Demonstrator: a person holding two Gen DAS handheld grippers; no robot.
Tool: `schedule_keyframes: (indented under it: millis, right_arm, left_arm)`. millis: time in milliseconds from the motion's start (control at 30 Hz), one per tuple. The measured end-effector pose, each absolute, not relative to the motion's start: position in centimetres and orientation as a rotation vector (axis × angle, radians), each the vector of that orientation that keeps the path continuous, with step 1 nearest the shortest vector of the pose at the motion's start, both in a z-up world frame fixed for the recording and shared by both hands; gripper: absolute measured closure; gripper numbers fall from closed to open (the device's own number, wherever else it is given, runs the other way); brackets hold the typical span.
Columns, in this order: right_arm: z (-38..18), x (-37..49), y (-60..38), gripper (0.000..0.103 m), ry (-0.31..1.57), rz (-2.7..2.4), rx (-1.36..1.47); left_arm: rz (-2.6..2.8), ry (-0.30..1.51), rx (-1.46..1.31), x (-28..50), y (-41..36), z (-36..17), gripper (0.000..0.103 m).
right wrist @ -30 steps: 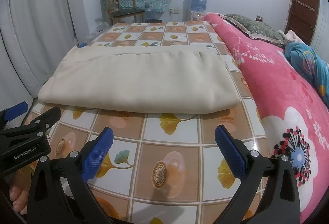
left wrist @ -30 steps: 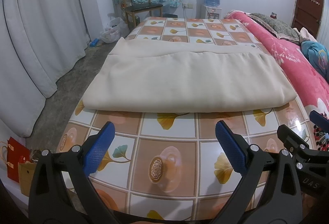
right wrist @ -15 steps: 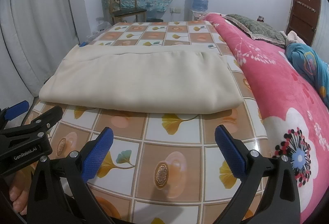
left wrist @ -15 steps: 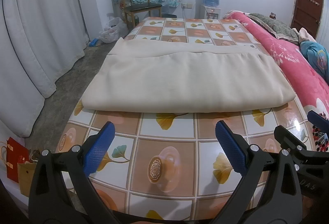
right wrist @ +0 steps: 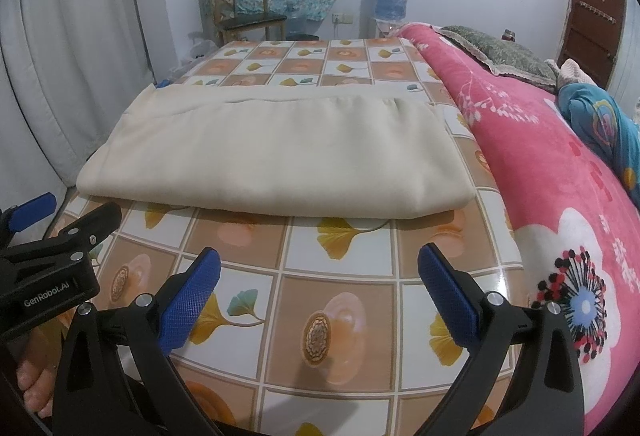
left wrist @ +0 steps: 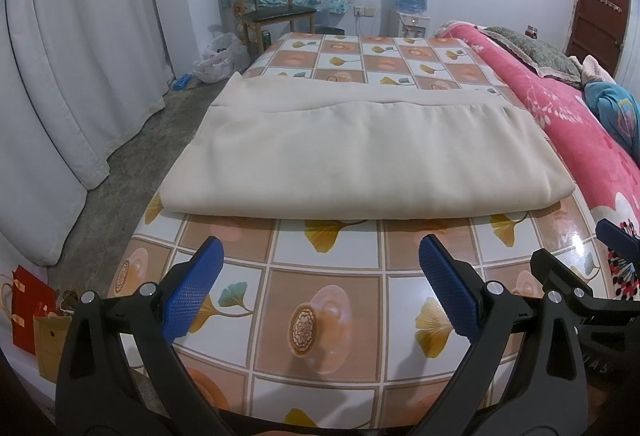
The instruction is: Fold large clothes
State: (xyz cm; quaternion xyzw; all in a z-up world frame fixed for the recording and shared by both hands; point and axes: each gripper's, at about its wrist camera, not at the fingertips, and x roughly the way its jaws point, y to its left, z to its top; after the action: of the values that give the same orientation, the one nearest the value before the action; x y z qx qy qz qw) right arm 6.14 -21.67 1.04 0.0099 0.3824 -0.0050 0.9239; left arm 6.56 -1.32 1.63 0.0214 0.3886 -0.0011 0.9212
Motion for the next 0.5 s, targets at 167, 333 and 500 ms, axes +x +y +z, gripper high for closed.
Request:
schedule_keyframes:
  millis: [167,333,500]
  right_arm:
    - [0.69,6.15,-21.51,0.007,0.791,-0.006,0.021]
    - [0.68,6.16,-21.53,0.007,0.792,-0.004,0.021]
    - [0.71,6.18,-21.54,0.007,0.791,-0.004,0.020]
  left_arm:
    - [-0.002,0.798,0.042,6.60,-1.23,1.63,0.008]
    - [-0.002,0.798,0.042,6.62,-1.23,1.63,0.008]
    - [-0.002,0.798,0.041,6.64,-1.18,1.63,0.008]
